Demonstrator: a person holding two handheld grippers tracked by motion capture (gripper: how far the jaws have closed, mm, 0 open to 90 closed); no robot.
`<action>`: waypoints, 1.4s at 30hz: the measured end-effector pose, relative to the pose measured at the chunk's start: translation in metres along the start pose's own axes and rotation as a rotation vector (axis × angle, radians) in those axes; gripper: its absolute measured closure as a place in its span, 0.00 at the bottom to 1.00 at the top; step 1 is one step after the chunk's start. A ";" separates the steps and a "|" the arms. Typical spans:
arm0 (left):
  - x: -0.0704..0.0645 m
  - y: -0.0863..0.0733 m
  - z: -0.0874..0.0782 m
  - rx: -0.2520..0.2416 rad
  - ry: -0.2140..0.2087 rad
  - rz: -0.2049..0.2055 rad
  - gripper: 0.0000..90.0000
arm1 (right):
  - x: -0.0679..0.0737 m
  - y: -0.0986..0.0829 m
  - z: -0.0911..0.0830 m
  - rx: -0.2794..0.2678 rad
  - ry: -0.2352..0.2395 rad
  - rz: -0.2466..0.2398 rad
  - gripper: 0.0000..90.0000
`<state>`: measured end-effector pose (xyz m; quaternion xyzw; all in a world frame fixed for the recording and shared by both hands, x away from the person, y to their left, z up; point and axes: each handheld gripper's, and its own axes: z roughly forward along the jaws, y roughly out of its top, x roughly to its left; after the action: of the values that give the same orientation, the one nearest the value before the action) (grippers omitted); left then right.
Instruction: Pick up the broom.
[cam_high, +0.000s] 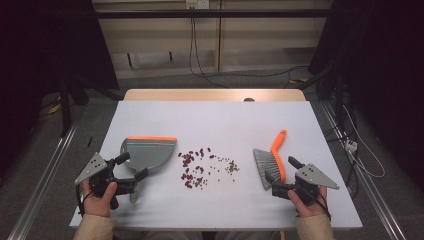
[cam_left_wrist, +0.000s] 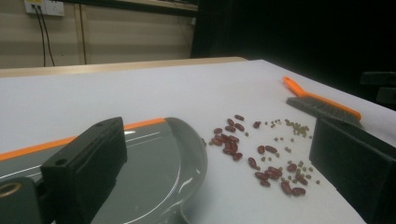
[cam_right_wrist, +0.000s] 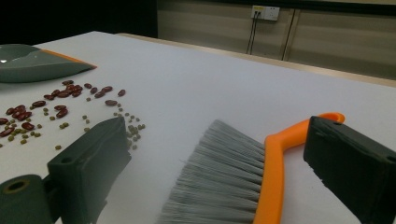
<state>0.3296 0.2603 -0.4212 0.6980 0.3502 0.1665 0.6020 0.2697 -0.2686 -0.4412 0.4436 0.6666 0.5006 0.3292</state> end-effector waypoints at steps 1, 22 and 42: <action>0.000 0.000 0.000 0.001 -0.001 0.001 0.04 | 0.000 0.000 0.000 -0.002 0.004 0.004 0.07; -0.001 0.000 0.003 0.003 -0.012 0.002 0.04 | -0.025 0.019 0.031 0.052 -0.057 0.035 0.08; -0.002 0.000 0.004 0.015 -0.010 0.008 0.04 | -0.049 0.029 0.076 0.222 -0.128 0.073 0.27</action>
<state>0.3309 0.2565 -0.4221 0.7046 0.3459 0.1628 0.5978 0.3636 -0.2821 -0.4352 0.5322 0.6790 0.4060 0.3014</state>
